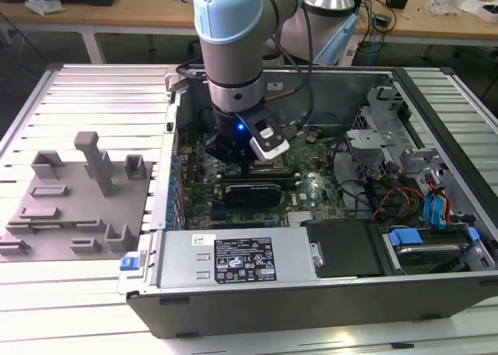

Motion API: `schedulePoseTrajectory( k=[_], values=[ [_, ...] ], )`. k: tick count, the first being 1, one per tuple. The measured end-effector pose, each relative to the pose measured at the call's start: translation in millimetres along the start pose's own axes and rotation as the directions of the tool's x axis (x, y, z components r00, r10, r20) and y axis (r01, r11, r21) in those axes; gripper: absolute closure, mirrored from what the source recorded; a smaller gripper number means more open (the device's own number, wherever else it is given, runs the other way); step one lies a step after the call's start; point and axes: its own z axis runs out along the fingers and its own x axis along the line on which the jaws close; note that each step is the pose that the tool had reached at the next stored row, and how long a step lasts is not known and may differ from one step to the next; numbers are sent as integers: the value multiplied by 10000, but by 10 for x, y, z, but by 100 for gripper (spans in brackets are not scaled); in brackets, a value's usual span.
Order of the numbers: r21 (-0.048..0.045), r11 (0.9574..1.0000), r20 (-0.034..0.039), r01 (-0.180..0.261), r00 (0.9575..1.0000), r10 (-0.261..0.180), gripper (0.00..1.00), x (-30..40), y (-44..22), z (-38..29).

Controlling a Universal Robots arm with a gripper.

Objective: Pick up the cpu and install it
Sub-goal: 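Install the second cpu locking lever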

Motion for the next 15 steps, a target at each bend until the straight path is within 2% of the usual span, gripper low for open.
schedulePoseTrajectory(
  k=[9,10,11,12,15],
  values=[
    [-338,9994,44,-39,10000,41,89,38,-75,-9],
    [-406,9992,58,-46,10000,48,89,43,-76,-9],
    [-551,9985,83,-60,9999,64,89,52,-79,-10],
    [-614,9981,91,-67,9999,73,89,61,-81,-10],
    [-646,9979,93,-73,9999,80,89,78,-89,-5]
  ],
)
